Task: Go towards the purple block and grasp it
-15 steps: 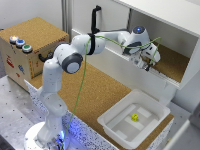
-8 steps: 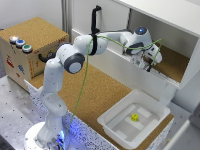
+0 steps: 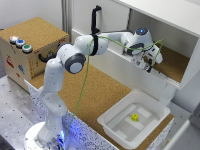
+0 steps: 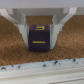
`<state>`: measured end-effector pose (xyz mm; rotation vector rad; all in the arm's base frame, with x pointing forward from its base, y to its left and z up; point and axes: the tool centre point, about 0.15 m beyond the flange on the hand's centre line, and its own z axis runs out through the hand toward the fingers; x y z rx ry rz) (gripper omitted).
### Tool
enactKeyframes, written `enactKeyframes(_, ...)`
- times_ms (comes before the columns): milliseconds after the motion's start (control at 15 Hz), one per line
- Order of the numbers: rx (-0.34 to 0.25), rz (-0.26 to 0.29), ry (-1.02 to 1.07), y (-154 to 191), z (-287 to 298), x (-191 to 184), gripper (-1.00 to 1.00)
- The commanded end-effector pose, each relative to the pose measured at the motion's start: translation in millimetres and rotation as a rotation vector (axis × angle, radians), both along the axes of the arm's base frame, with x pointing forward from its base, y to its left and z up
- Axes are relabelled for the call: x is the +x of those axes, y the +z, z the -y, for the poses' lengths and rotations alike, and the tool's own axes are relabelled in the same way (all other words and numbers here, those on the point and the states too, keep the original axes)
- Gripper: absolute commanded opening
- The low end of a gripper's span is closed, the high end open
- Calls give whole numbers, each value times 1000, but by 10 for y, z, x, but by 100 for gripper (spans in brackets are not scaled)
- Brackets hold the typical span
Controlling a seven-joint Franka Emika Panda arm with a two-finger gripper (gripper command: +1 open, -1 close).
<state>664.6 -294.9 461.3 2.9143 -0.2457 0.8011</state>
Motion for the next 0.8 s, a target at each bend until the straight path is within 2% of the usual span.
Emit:
enactKeyframes(0, 9, -21, 41, 155, 1, -376, -100)
enactKeyframes(333, 2, -21, 64, 166, 112, -973, -100)
enactKeyframes(733, 14, -54, 108, 27, 434, -1543, -100)
